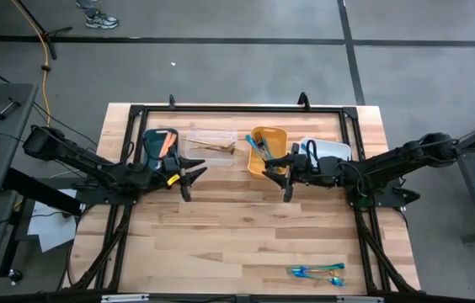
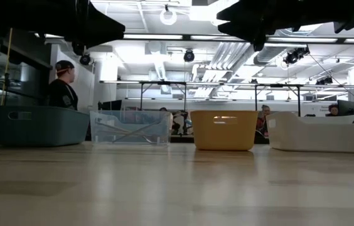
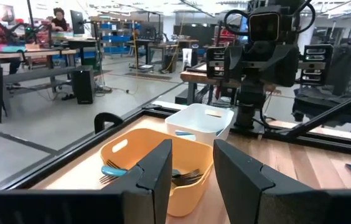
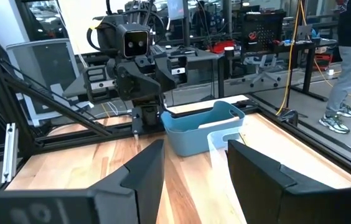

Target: Sort silverware by color (type)

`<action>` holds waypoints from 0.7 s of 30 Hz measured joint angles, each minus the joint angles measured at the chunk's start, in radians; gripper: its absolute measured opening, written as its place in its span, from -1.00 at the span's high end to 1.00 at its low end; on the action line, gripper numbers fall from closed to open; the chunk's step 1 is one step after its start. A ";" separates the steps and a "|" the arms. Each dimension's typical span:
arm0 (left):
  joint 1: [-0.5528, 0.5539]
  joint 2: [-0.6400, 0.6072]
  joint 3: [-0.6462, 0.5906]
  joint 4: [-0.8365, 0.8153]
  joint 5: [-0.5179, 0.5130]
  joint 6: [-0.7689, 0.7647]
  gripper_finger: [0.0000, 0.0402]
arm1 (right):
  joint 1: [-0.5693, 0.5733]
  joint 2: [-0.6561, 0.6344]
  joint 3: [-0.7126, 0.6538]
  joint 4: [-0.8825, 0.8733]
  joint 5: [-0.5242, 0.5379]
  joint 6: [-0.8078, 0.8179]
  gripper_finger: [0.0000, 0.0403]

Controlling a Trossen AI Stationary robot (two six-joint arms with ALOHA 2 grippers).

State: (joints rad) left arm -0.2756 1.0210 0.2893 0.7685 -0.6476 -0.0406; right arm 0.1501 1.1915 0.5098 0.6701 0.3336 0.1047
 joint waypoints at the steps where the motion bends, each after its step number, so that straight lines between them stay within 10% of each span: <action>1: 0.000 0.000 0.000 -0.003 0.000 0.000 0.45 | 0.000 0.000 0.000 -0.002 0.000 0.000 0.16; 15: -0.123 -0.365 0.000 -0.419 -0.054 0.071 0.45 | 0.001 0.000 0.001 -0.061 0.000 0.029 0.16; 21: -0.130 -0.481 -0.136 -0.311 -0.056 0.105 0.45 | 0.001 0.000 0.001 -0.061 0.000 0.053 0.16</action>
State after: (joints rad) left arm -0.4058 0.5398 0.1534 0.4578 -0.7040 0.0646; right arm 0.1509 1.1915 0.5106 0.6090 0.3340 0.1576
